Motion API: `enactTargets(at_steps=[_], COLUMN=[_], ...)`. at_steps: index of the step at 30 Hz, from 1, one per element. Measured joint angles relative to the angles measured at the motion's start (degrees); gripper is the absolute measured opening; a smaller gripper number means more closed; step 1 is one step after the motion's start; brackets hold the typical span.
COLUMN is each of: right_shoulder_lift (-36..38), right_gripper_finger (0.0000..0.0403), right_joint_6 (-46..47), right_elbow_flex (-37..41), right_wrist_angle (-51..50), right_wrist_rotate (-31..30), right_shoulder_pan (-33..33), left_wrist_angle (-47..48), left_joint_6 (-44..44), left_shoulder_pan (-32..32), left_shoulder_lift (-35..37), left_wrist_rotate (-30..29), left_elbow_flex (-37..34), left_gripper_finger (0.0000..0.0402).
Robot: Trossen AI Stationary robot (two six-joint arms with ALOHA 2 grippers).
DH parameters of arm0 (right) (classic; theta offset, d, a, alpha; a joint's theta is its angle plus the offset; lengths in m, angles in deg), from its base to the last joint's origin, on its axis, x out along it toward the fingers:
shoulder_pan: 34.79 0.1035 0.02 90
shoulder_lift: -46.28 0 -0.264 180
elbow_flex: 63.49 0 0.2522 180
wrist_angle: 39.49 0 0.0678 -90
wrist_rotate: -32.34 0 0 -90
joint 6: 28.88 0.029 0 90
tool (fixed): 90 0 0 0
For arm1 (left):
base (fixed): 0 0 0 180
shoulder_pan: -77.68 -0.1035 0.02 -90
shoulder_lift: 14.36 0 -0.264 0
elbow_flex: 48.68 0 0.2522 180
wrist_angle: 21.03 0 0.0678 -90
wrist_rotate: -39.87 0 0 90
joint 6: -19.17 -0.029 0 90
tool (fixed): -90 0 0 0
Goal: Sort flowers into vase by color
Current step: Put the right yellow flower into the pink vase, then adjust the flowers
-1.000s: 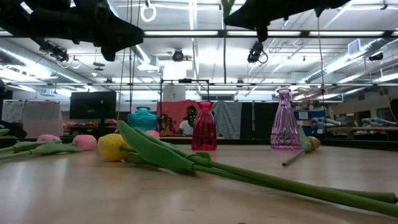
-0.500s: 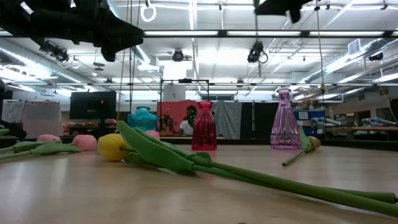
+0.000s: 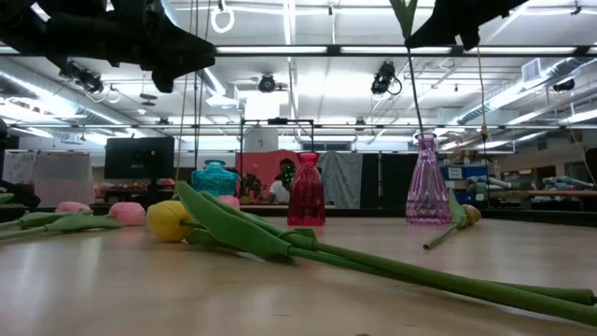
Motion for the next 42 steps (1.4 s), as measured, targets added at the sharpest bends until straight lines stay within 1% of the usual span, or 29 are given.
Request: enactTargets(at_steps=[6, 9, 13, 16, 21, 25, 28, 31, 33, 38, 42], right_shoulder_lift=[0.02, 0.02, 0.02, 0.00, 0.21, -0.02, -0.95, -3.05, -4.69, -7.07, -9.13], right_gripper_finger=[0.0009, 0.0010, 0.0026, 0.0055, 0.0121, 0.0170, 0.0193, 0.0199, 0.0199, 0.0197, 0.0197], right_joint_6=[2.47, 4.63, 7.75, 10.25, 15.77, 23.18, 30.04, 35.61, 38.06, 42.51, 46.63], right_elbow_flex=[2.19, 3.36, 5.57, 6.38, 5.05, 2.74, 0.74, -0.48, -1.17, -4.40, -7.43], right_wrist_angle=[-0.30, -1.34, -2.48, -5.83, -14.78, -22.99, -30.70, -36.00, -38.11, -39.14, -39.06], right_wrist_rotate=[-0.51, 0.71, 2.09, 2.54, 2.94, 5.72, 9.27, 12.47, 12.51, 8.95, 4.25], right_shoulder_pan=[0.00, 0.00, 0.00, 0.00, 0.00, 0.00, 0.26, 2.59, 5.25, 12.44, 19.10], left_wrist_angle=[0.04, 0.04, 0.04, 0.09, 0.08, 0.10, 0.15, 0.15, 0.17, 0.26, 1.33], left_joint_6=[0.00, 0.00, 0.00, 0.02, 0.02, 0.04, 0.82, 0.98, 0.99, 1.37, 1.65], left_shoulder_pan=[0.00, 0.00, 0.00, 0.00, 0.00, 0.00, 0.00, 0.00, 0.00, 0.00, 0.00], left_shoulder_lift=[0.00, 0.00, 0.00, 0.00, 0.00, -0.02, -0.02, -0.02, -0.02, -0.02, -0.02], left_wrist_rotate=[-0.02, -0.04, -0.04, -0.04, -0.07, -0.07, -0.07, -0.07, -0.07, -0.07, -0.07], left_elbow_flex=[0.00, 0.00, 0.00, 0.00, 0.00, 0.00, 0.00, 0.00, 0.00, 0.00, 0.00], left_gripper_finger=[0.0168, 0.0168, 0.0168, 0.0168, 0.0168, 0.0168, 0.0168, 0.0168, 0.0168, 0.0168, 0.0168])
